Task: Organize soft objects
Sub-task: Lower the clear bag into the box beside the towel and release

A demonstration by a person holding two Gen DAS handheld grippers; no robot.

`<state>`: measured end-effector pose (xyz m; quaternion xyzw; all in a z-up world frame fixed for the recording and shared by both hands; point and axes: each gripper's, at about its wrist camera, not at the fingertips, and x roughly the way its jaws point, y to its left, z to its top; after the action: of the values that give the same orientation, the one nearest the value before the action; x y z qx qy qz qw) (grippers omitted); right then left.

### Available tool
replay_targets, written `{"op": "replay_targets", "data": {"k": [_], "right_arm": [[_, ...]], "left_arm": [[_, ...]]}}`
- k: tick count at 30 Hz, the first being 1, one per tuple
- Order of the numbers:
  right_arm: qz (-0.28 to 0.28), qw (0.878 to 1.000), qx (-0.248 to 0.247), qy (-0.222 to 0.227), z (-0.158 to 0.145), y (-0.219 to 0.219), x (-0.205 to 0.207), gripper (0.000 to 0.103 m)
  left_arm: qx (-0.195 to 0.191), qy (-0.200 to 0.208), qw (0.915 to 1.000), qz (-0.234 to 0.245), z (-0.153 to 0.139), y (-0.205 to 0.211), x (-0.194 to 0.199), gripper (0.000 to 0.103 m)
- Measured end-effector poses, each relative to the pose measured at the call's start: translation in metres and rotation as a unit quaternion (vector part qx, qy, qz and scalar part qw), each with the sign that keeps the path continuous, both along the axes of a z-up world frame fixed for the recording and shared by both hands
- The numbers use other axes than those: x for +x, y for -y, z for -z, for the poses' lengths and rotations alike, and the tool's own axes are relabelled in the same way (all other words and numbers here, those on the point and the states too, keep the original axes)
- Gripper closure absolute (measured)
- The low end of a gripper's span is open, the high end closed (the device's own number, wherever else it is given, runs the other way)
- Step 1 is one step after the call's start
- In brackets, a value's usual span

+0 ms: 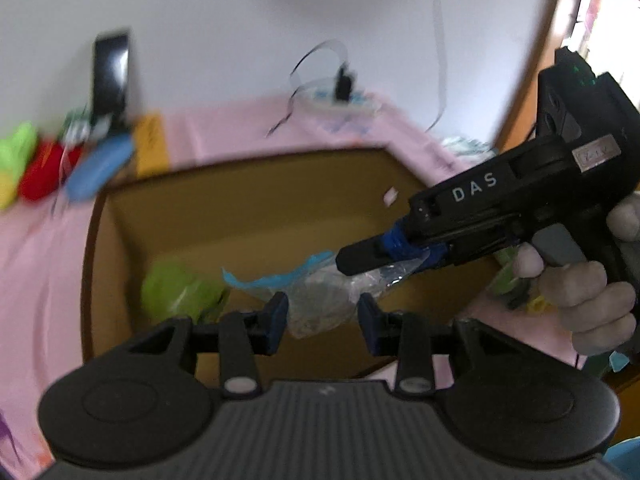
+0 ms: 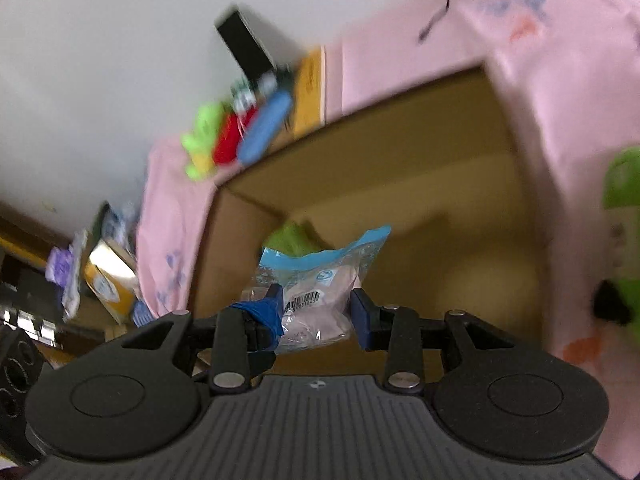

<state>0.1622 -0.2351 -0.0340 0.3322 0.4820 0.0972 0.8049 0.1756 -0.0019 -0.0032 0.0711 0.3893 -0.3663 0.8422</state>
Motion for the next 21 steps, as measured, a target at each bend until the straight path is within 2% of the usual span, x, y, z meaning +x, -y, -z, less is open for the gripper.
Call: {"op": "replay_targets", "data": {"k": [4, 8, 10, 12, 15, 21], "right_arm": [[-0.02, 0.999, 0.008, -0.045, 0.021, -0.02, 0.021, 0.083], [-0.028, 0.997, 0.02, -0.068, 0.034, -0.037, 0.035, 0.083], [-0.031, 0.997, 0.021, -0.071, 0.037, -0.045, 0.04, 0.083], [-0.035, 0.996, 0.023, -0.075, 0.04, -0.053, 0.043, 0.081], [-0.038, 0.995, 0.028, -0.086, 0.044, -0.059, 0.047, 0.08], [-0.037, 0.997, 0.019, -0.069, 0.034, -0.053, 0.041, 0.079]], "left_arm": [[0.027, -0.029, 0.9989, -0.025, 0.018, -0.01, 0.02, 0.064], [0.053, -0.038, 0.9969, -0.044, 0.03, -0.02, 0.031, 0.061], [0.061, -0.036, 0.9964, -0.047, 0.031, -0.025, 0.031, 0.059], [0.064, -0.034, 0.9964, -0.045, 0.031, -0.027, 0.032, 0.051], [0.071, -0.034, 0.9958, -0.045, 0.031, -0.024, 0.033, 0.049], [0.07, -0.021, 0.9963, -0.047, 0.022, -0.024, 0.031, 0.043]]}}
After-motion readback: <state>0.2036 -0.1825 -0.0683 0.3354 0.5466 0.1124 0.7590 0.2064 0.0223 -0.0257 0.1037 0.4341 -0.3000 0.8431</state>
